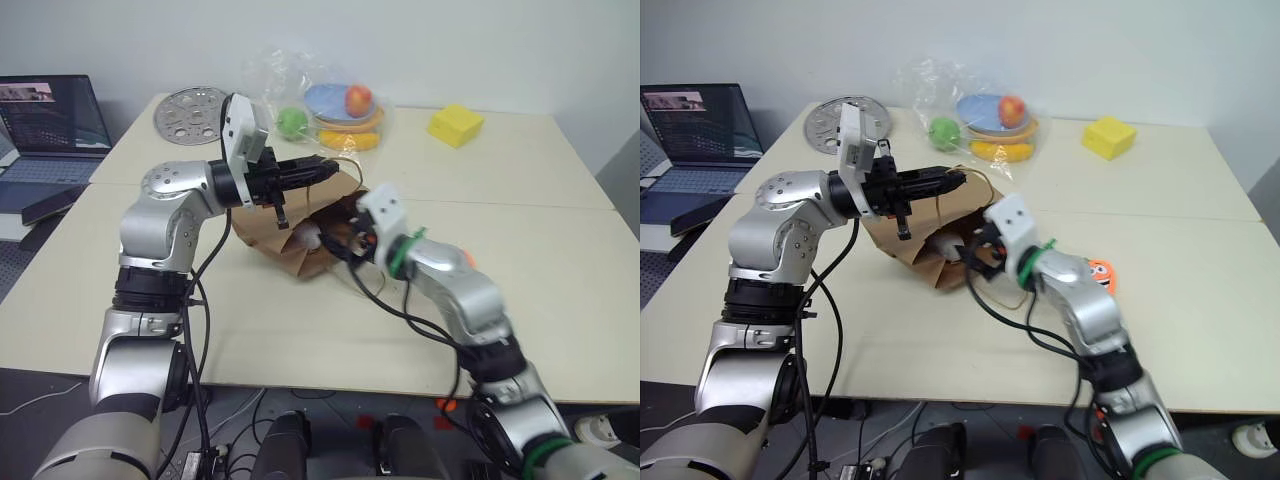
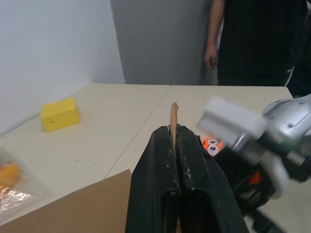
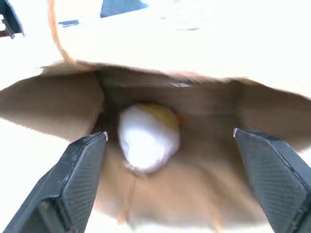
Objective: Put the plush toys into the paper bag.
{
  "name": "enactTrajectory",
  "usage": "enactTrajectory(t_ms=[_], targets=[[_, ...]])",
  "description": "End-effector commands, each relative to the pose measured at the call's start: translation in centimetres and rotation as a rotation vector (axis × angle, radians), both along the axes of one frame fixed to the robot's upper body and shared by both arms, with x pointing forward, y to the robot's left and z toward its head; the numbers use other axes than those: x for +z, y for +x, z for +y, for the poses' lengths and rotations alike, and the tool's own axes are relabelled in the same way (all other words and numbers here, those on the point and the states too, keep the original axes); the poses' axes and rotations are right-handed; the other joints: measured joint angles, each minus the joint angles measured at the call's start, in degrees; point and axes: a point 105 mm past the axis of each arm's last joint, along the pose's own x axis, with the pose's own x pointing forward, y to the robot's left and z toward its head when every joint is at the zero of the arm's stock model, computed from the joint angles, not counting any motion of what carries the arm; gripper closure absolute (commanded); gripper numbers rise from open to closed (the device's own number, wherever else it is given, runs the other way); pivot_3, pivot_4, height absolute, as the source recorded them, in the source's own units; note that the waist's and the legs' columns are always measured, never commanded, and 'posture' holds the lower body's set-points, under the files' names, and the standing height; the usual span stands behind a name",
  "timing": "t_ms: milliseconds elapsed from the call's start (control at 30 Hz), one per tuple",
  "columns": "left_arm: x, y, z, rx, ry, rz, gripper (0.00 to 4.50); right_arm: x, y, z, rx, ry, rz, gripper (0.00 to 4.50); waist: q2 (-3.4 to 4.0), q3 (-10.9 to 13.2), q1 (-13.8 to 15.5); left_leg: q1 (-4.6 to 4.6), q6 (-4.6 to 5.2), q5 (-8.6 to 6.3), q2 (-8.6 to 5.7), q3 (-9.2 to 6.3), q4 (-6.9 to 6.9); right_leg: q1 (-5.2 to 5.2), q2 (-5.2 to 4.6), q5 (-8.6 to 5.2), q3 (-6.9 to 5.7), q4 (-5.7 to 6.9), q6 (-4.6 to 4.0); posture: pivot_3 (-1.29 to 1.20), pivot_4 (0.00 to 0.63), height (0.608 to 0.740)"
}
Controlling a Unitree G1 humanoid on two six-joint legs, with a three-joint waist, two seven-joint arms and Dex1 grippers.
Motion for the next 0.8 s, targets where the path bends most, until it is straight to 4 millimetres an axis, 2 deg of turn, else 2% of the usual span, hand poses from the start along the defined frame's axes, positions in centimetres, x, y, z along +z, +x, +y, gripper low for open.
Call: enactTrajectory(t_ms=[33, 133, 200, 267, 400, 533, 700, 800], targets=[[0.9, -0.1, 0.4, 0.012, -0.019, -0.044, 4.50, 2.5, -2.8, -4.1, -0.120, 0.025, -0.096, 0.04, 0.00, 0.0, 0.1, 0.00, -0.04, -0.03, 0.01, 0.00, 0.00, 0.00, 0.00, -0.02, 0.00, 0.00, 0.03, 0.00, 0.150, 0.740], [0.7, -0.2, 0.4, 0.000, -0.029, -0.024, 4.50, 1.2, -4.9, -7.3, -0.258, -0.033, -0.055, 0.04, 0.00, 0.0, 0.1, 0.01, -0.06, -0.04, 0.01, 0.04, 0.00, 0.01, -0.02, -0.05, 0.02, -0.06, -0.02, 0.00, 0.150, 0.740], [0.6, -0.1, 0.3, 0.003, -0.035, -0.013, 4.50, 0.8, -5.6, -8.4, -0.324, -0.042, -0.040, 0.04, 0.00, 0.0, -0.1, 0.03, -0.06, -0.04, 0.06, 0.05, 0.01, 0.01, -0.02, -0.09, 0.00, -0.06, -0.06, 0.00, 0.150, 0.740], [0.5, 0.0, 0.2, -0.002, -0.042, -0.004, 4.50, -0.5, -5.9, -10.5, -0.448, -0.104, -0.008, 0.04, 0.00, 0.0, -0.4, 0.08, -0.06, -0.03, 0.10, 0.10, 0.01, 0.00, -0.02, -0.09, 0.03, -0.02, -0.08, 0.00, 0.150, 0.740], [0.3, -0.1, 0.1, -0.013, -0.039, 0.005, 4.50, -3.3, -6.0, -12.9, -0.564, -0.157, 0.084, 0.04, 0.00, 0.0, -0.3, 0.12, -0.06, -0.03, 0.05, 0.14, 0.04, 0.03, -0.10, -0.27, 0.04, -0.04, -0.39, 0.00, 0.150, 0.740], [0.2, 0.1, 0.1, 0.000, -0.029, -0.002, 4.50, -5.4, -6.0, -13.1, -0.580, -0.132, 0.161, 0.04, 0.00, 0.0, -0.3, 0.11, -0.05, -0.03, 0.01, 0.28, 0.04, 0.03, -0.12, -0.25, 0.14, -0.11, -0.36, 0.00, 0.150, 0.740], [0.4, 0.3, 0.2, 0.019, -0.012, -0.035, 4.50, -6.6, -5.4, -12.1, -0.552, -0.111, 0.185, 0.04, 0.00, 0.0, -0.4, 0.11, -0.05, -0.03, 0.01, 0.26, 0.03, 0.03, -0.10, -0.12, 0.11, -0.10, -0.02, 0.00, 0.150, 0.740], [0.3, 0.1, 0.2, 0.017, -0.005, -0.035, 4.50, -7.4, -5.3, -12.4, -0.554, -0.136, 0.191, 0.63, 0.00, 0.0, -0.3, 0.11, -0.05, -0.03, 0.01, 0.25, 0.03, 0.03, -0.10, -0.20, 0.10, -0.10, 0.11, 0.00, 0.150, 0.740]])
